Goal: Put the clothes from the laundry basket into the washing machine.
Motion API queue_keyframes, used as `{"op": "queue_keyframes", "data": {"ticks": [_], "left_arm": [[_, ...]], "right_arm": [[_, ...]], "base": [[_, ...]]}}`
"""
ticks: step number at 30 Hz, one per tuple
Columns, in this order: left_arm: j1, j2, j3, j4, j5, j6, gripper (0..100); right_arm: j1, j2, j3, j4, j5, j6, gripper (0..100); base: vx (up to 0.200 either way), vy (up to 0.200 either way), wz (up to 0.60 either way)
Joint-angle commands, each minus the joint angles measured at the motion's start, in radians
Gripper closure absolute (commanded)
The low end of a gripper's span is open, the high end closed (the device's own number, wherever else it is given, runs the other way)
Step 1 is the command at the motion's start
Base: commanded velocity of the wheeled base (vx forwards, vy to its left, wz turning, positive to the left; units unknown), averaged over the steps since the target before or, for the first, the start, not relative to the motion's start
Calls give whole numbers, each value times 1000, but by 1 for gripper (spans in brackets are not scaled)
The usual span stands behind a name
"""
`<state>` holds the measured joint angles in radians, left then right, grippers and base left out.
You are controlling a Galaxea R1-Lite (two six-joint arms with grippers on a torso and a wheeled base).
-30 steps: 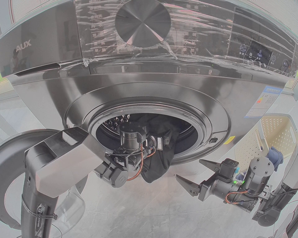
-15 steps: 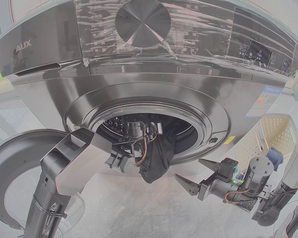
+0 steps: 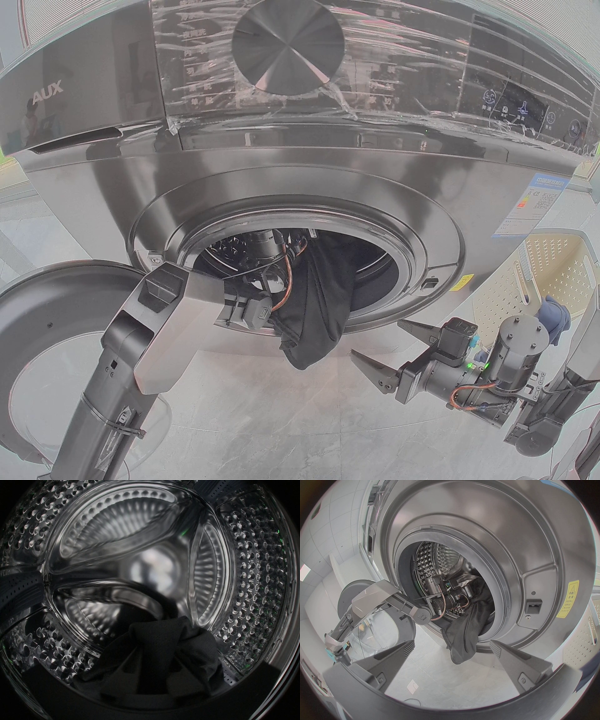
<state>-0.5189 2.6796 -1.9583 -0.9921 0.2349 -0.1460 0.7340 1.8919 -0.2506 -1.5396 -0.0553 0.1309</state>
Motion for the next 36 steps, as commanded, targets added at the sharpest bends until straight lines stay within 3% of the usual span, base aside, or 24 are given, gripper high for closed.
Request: {"op": "queue_keyframes", "data": {"ticks": [1, 12, 14, 21, 27, 30, 35, 36], "left_arm": [[-9, 0, 9, -2, 3, -6, 0], [-84, -274, 449, -16, 15, -6, 0], [-136, -366, 650, -65, -5, 0, 0], [-214, -506, 961, -171, -58, 31, 0], [-305, -633, 1182, -217, -109, 29, 0], [-340, -693, 1289, -286, -106, 26, 0], [-351, -802, 1454, -349, -120, 25, 0], [-349, -876, 1547, -359, -135, 22, 0]], "right_arm": [[-1, 4, -1, -1, 0, 0, 0], [-1, 4, 2, -1, 0, 0, 0], [-5, 3, 4, -1, 0, 0, 0], [-4, -5, 11, -1, -1, 1, 0], [-15, -22, 24, -1, 2, 1, 0], [-13, -48, 51, -1, 5, 0, 0], [-2, -100, 96, -1, 8, -4, 0], [-8, -137, 110, -1, 6, -8, 0]], "base": [[0, 0, 0], [0, 0, 0], [0, 0, 0], [0, 0, 0], [0, 0, 0], [0, 0, 0], [0, 0, 0], [0, 0, 0]]}}
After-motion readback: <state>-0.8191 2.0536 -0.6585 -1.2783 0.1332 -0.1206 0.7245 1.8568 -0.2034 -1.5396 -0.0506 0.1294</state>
